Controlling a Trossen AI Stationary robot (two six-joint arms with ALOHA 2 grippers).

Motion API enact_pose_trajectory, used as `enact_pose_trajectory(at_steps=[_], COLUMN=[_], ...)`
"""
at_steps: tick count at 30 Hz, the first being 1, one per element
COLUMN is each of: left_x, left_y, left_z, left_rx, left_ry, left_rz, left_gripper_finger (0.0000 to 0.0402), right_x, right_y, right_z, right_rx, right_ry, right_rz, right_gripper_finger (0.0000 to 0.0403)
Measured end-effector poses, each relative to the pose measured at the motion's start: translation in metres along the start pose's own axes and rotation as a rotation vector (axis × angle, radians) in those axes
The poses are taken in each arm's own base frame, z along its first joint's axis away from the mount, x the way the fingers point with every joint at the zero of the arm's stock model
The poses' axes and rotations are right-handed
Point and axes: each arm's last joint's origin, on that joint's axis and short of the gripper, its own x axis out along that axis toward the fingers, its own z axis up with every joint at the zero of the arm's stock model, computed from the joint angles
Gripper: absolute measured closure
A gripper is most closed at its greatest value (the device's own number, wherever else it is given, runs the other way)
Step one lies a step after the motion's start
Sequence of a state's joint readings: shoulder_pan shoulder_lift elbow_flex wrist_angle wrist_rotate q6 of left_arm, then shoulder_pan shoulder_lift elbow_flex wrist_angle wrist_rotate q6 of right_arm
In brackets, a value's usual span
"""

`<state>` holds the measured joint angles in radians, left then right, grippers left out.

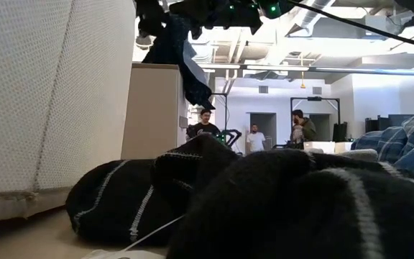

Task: Sort clothes
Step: Put the dark blue long sleeve into the top light brown laundry organizer

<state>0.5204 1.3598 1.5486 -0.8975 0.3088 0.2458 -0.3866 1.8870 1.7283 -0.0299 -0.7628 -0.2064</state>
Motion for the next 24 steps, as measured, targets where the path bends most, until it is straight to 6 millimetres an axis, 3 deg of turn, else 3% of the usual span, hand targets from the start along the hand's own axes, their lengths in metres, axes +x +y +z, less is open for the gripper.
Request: enact_pose_trajectory(at_steps=[9,15,18,24], left_x=[0.015,0.022,0.023,0.022], left_y=[-0.008,-0.010,-0.009,-0.005], left_z=[0.001,0.004,0.005,0.004], left_rx=[0.015,0.073,0.111,0.147], left_ry=[0.005,-0.003,0.011,0.021], left_rz=[-0.183,-0.142,-0.053,0.000], left_gripper_finger=[0.0111,0.0128,0.0181,0.0356], right_x=[0.000,0.000,0.001,0.002], right_y=[0.000,0.000,0.001,0.002], right_z=[0.000,0.000,0.000,0.000], right_rx=[-0.002,0.000,0.000,-0.003], right_ry=[0.000,0.002,0.002,0.002], right_rz=[0.001,0.002,0.004,0.001], right_gripper_finger=[0.0251,0.0251,0.0251,0.0251])
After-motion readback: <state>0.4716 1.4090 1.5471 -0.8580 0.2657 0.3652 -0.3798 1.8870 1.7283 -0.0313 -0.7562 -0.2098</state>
